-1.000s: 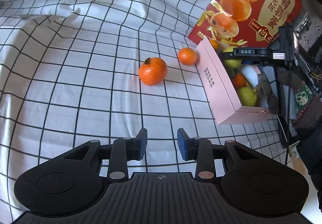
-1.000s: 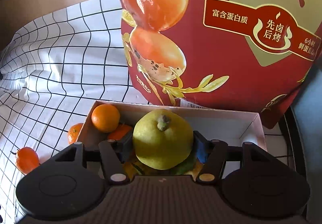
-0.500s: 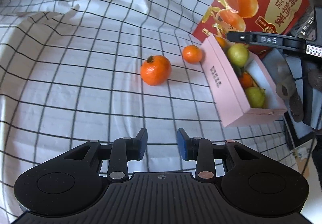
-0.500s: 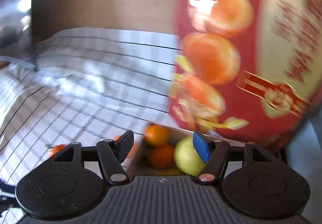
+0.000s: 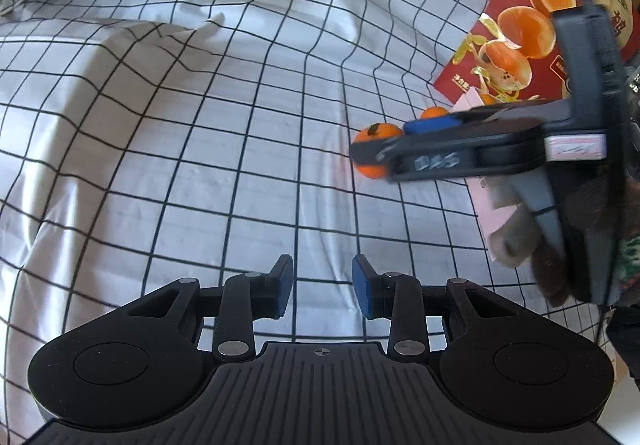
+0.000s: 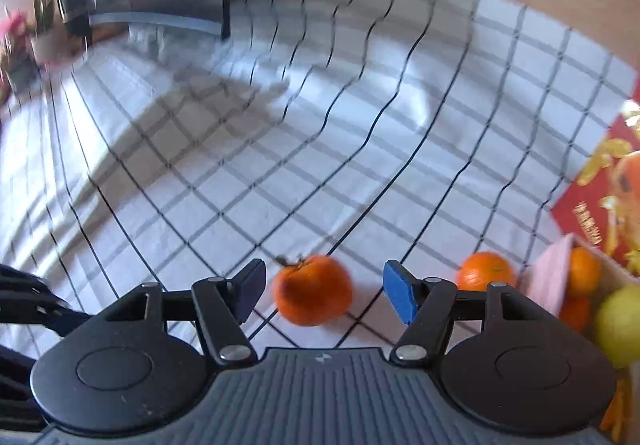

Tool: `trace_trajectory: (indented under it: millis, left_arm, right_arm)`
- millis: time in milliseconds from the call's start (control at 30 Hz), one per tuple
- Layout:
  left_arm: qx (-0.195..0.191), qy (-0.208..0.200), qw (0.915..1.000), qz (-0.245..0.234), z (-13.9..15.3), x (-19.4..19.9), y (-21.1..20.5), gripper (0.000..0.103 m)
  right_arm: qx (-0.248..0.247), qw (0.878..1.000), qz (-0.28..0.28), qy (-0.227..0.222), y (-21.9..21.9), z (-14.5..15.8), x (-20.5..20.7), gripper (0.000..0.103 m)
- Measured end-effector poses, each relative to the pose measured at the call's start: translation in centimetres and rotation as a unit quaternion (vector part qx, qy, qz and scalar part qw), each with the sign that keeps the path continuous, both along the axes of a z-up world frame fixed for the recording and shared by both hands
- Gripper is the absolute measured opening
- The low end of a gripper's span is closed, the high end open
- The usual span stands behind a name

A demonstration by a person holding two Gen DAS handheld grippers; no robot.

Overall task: Organize fruits
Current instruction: 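Reach the right tool to a large mandarin on the cloth, then close the right tool around the large mandarin and lift it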

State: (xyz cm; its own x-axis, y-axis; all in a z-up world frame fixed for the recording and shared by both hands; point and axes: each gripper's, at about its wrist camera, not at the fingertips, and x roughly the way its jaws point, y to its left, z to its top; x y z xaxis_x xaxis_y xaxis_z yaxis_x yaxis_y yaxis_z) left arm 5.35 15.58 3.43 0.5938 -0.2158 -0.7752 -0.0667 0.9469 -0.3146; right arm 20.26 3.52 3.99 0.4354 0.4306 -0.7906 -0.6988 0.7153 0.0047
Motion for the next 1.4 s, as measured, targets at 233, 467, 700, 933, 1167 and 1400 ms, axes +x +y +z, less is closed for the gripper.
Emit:
trace_trajectory:
  millis: [233,467,700,933,1167,1400]
  left_arm:
    - [0.004,0.002,1.0000,-0.006,0.1,-0.1,-0.4,0.036]
    - [0.010,0.003,0.9994,-0.032,0.2,0.4,-1.9,0.036]
    - [0.024,0.002,0.9985,-0.049,0.4,0.4,-3.2,0.036]
    - [0.048,0.011,0.9982,-0.036,0.2,-0.6,-2.8,0.036]
    - [0.045,0.010,0.9986,-0.027,0.3,-1.1,-2.1,0.036]
    - [0.045,0.009,0.9985,-0.032,0.3,-0.8,-2.2,0.036]
  right_arm:
    - [-0.026,0.999,0.010,-0.024,0.3,-1.3,-1.9,0.057]
    - [0.006,1.000,0.007,-0.030,-2.7,0.0,-4.2,0.043]
    - [-0.004,0.997,0.012,-0.078,-3.6,0.7,-6.1,0.044]
    - [-0.008,0.997,0.006,-0.079,-1.9,-0.6,-5.6,0.059]
    - [-0.050,0.993,-0.022,-0.104,-0.9,-2.1,-4.6,0.062]
    - [-0.036,0.994,-0.067,-0.076,-2.5,-2.8,-3.4,0.062]
